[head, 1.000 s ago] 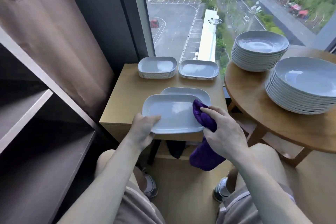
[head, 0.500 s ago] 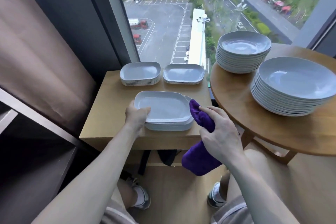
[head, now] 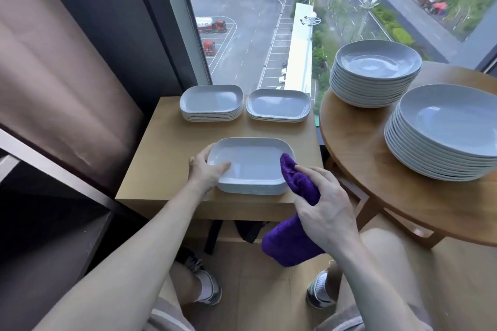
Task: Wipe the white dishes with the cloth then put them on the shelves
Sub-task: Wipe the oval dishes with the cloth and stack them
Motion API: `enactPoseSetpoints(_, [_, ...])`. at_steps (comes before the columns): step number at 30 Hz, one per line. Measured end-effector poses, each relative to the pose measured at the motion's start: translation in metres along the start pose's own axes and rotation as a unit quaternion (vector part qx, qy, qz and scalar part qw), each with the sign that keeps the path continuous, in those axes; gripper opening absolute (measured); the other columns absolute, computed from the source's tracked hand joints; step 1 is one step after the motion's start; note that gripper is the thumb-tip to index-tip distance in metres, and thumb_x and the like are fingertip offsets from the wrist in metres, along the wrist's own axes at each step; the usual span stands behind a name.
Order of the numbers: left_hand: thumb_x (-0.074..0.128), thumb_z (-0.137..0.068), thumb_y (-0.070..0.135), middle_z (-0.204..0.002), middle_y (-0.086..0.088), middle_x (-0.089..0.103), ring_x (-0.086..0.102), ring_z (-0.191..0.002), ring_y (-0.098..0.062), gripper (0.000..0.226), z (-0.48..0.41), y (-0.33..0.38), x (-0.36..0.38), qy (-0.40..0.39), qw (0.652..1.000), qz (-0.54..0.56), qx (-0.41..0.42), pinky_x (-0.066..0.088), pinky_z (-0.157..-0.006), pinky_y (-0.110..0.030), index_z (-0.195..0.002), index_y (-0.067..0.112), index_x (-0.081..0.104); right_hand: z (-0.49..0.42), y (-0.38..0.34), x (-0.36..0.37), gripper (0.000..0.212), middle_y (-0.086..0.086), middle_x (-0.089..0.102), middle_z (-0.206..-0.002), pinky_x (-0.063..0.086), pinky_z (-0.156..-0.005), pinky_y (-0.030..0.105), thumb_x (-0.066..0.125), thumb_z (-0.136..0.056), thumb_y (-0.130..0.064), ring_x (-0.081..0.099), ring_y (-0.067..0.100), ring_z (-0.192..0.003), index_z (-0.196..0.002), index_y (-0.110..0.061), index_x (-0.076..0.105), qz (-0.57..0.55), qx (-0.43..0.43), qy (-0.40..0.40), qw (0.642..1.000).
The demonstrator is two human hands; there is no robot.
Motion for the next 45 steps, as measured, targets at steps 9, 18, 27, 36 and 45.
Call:
enactPoseSetpoints(9, [0.086,-0.083,0.037,-0.137,-0.005,0.039,0.047,-0.132,-0.024,0.086,-0.017,0.0,-0.003,-0.017,0.988,-0.156,0.01,0.039,-0.119,-0.042,-0.156,0.027,0.041,-0.017,0.004,0.004,0.057,-0.025,0.055,-0.128,0.041,-0.088,0.014,0.065,-0.082,-0.01,0.054,-0.002,-0.112,-0.132,-0.037,0.062,-0.037,0.003,0.005,0.999])
enactPoseSetpoints(18, [0.063,-0.092,0.034,-0.094,0.007,0.068,0.065,-0.101,-0.022,0.011,-0.06,0.083,0.044,0.018,0.961,-0.257,0.102,0.052,-0.085,-0.033,-0.097,0.025,0.069,-0.049,0.001,-0.012,0.054,-0.023,0.055,-0.128,0.04,-0.084,0.021,0.063,-0.081,-0.021,0.053,0.001,-0.107,-0.132,-0.037,0.062,0.011,-0.001,0.032,0.999])
enactPoseSetpoints(27, [0.056,-0.095,0.021,-0.084,-0.011,0.077,0.062,-0.034,-0.014,0.033,-0.133,0.094,0.112,-0.016,0.987,-0.133,-0.091,0.033,-0.027,-0.017,-0.118,0.001,0.069,-0.059,0.007,-0.016,0.066,-0.031,0.05,-0.128,0.033,-0.083,0.006,0.042,-0.07,-0.053,0.049,-0.008,-0.107,-0.132,-0.04,0.061,0.029,0.0,0.029,0.999])
enactPoseSetpoints(36, [0.045,-0.106,0.008,-0.073,-0.008,0.053,0.048,-0.054,-0.016,0.009,-0.145,0.088,0.139,-0.026,0.986,0.04,-0.161,0.025,-0.026,-0.012,-0.107,0.009,0.054,-0.059,0.015,-0.018,0.067,-0.032,0.05,-0.129,0.044,-0.09,0.017,0.043,-0.07,-0.05,0.054,-0.004,-0.112,-0.133,-0.039,0.06,0.02,0.006,0.016,1.0])
enactPoseSetpoints(45, [0.055,-0.095,0.014,-0.067,0.002,0.053,0.043,-0.049,-0.01,0.005,-0.145,0.089,0.133,0.016,0.977,0.16,-0.142,0.035,-0.038,-0.012,-0.09,0.014,0.057,-0.043,0.027,-0.02,0.06,-0.033,0.053,-0.126,0.042,-0.084,0.01,0.053,-0.071,-0.03,0.055,-0.009,-0.108,-0.129,-0.042,0.062,-0.005,0.031,0.007,0.999])
Point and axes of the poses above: each hand's wrist, its own z-axis away from the middle knuckle, its own x-axis out of the palm, y = z × x, the point moved 2 cm from there along -z, towards the middle knuckle
